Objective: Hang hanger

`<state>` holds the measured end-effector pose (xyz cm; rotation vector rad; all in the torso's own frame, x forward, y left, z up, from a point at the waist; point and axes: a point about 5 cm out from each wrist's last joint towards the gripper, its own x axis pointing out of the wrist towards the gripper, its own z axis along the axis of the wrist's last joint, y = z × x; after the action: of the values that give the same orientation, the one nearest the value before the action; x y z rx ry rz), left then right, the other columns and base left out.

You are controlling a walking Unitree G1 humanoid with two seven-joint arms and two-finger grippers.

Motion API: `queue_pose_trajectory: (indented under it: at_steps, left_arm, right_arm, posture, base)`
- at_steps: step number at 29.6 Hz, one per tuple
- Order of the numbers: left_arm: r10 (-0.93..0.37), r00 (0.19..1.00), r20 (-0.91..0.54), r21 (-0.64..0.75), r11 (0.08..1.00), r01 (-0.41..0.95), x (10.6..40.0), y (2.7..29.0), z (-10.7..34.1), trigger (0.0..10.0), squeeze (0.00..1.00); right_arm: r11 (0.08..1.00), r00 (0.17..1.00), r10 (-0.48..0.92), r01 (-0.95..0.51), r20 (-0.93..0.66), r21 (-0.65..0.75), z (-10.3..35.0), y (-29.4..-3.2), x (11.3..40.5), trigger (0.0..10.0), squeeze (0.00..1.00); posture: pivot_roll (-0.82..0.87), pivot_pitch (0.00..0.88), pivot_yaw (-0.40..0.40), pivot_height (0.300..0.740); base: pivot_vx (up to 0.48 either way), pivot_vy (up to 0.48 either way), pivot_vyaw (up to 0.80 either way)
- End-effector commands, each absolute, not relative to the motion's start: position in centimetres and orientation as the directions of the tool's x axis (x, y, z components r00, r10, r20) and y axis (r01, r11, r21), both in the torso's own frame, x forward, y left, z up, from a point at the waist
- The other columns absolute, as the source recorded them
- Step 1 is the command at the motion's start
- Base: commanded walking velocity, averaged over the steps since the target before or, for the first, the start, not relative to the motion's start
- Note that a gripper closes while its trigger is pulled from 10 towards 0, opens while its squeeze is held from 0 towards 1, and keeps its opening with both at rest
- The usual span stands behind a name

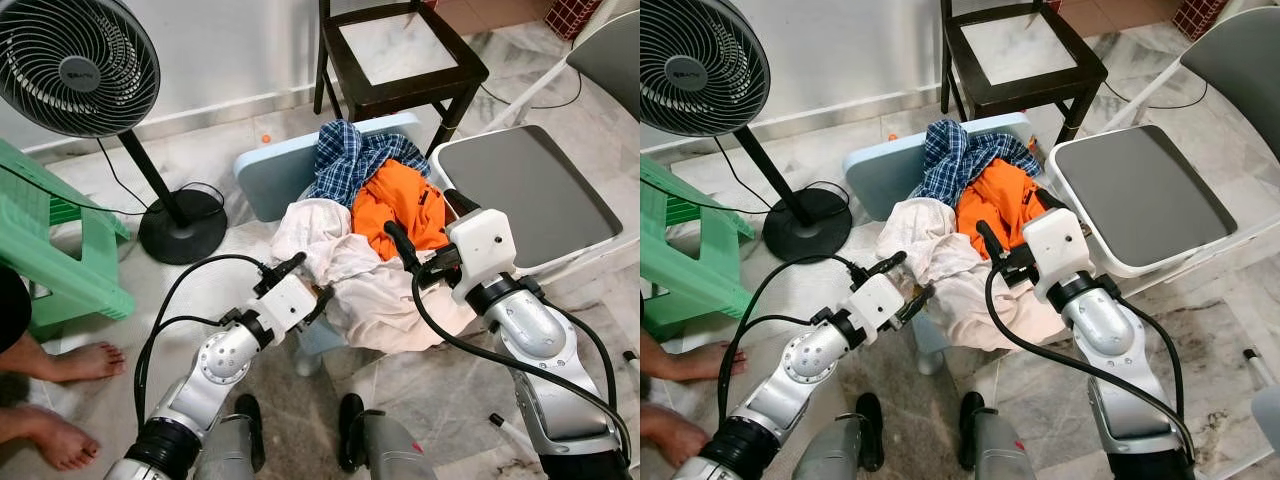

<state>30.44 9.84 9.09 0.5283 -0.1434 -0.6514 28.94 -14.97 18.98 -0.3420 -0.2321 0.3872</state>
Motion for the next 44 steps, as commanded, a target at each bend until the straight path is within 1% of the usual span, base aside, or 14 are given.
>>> queue_pose_trajectory:
  at_steps: [1,2,3,4,5,18,19,20,21,22,23,34,39,44]
  left_arm:
    - [-0.614,0.787,-0.065,0.512,0.656,0.554,30.4,10.1,8.5,9.7,0.0]
    - [-0.605,0.793,-0.074,0.513,0.659,0.551,30.6,10.4,8.5,5.8,0.0]
    - [-0.604,0.794,-0.075,0.513,0.659,0.55,30.7,10.4,8.5,5.8,0.0]
    - [-0.598,0.797,-0.078,0.513,0.662,0.547,30.8,10.6,8.5,3.9,0.0]
    - [-0.588,0.805,-0.077,0.512,0.669,0.538,31.2,10.8,8.6,0.1,0.0]
    - [-0.53,0.847,-0.03,0.525,0.712,0.465,33.1,11.8,9.9,0.0,0.0]
    - [-0.516,0.857,-0.013,0.531,0.722,0.443,33.5,11.9,10.4,2.4,0.0]
    - [-0.509,0.861,-0.004,0.534,0.726,0.433,33.8,12.0,10.6,2.4,0.0]
    - [-0.502,0.865,0.001,0.536,0.73,0.423,33.9,12.0,10.8,4.9,0.0]
    - [-0.492,0.871,0.006,0.538,0.735,0.412,34.1,12.2,10.9,7.8,0.0]
    - [-0.48,0.877,0.009,0.539,0.741,0.4,34.3,12.3,11.1,10.0,0.0]
    - [-0.419,0.907,0.037,0.535,0.775,0.336,35.6,13.4,12.2,10.0,0.0]
    - [-0.488,0.868,0.092,0.54,0.757,0.369,35.0,11.9,12.8,10.0,0.0]
    - [-0.568,0.81,0.147,0.527,0.738,0.421,32.9,10.0,12.1,10.0,0.0]
  right_arm:
    - [0.871,0.904,0.402,-0.331,0.142,-0.362,18.5,-15.0,28.8,10.0,0.75]
    - [0.872,0.905,0.401,-0.329,0.142,-0.363,18.5,-15.1,28.8,10.0,0.75]
    - [0.872,0.905,0.401,-0.329,0.142,-0.363,18.5,-15.1,28.8,10.0,0.75]
    - [0.872,0.906,0.399,-0.328,0.142,-0.363,18.5,-15.1,28.8,10.0,0.75]
    - [0.873,0.907,0.397,-0.326,0.142,-0.362,18.5,-15.2,28.8,10.0,0.75]
    - [0.877,0.911,0.388,-0.317,0.143,-0.36,18.3,-15.2,28.7,10.0,0.75]
    - [0.877,0.911,0.387,-0.317,0.14,-0.361,18.2,-15.2,28.7,10.0,0.75]
    - [0.877,0.911,0.388,-0.318,0.139,-0.361,18.2,-15.2,28.6,10.0,0.75]
    - [0.877,0.911,0.388,-0.318,0.139,-0.361,18.2,-15.2,28.6,10.0,0.75]
    - [0.877,0.911,0.388,-0.318,0.139,-0.36,18.2,-15.2,28.6,10.0,0.75]
    - [0.877,0.911,0.388,-0.319,0.139,-0.36,18.2,-15.2,28.7,10.0,0.75]
    - [0.877,0.912,0.387,-0.319,0.137,-0.359,18.1,-15.1,28.6,10.0,0.75]
    - [0.878,0.912,0.386,-0.317,0.138,-0.36,18.2,-15.2,28.6,10.0,0.75]
    - [0.878,0.913,0.384,-0.316,0.137,-0.359,18.1,-15.2,28.6,10.0,0.75]
  posture:
    - [0.02,0.345,-0.07,0.74]
    - [0.02,0.344,-0.069,0.74]
    - [0.02,0.344,-0.069,0.74]
    - [0.02,0.345,-0.068,0.74]
    - [0.02,0.345,-0.067,0.74]
    - [0.02,0.345,-0.064,0.74]
    - [0.02,0.346,-0.065,0.74]
    - [0.02,0.346,-0.065,0.74]
    - [0.02,0.347,-0.065,0.74]
    - [0.02,0.347,-0.065,0.74]
    - [0.02,0.347,-0.065,0.74]
    - [0.01,0.348,-0.065,0.74]
    - [0.01,0.348,-0.064,0.74]
    - [0.01,0.351,-0.065,0.74]
  base:
    - [0.0,0.0,0.0]
    - [0.0,0.0,0.0]
    - [0.0,0.0,0.0]
    - [0.0,0.0,0.0]
    - [0.0,0.0,0.0]
    - [0.0,0.0,0.0]
    - [0.0,0.0,0.0]
    - [0.0,0.0,0.0]
    - [0.0,0.0,0.0]
    - [0.0,0.0,0.0]
    - [0.0,0.0,0.0]
    - [0.0,0.0,0.0]
    - [0.0,0.0,0.0]
    - [0.0,0.0,0.0]
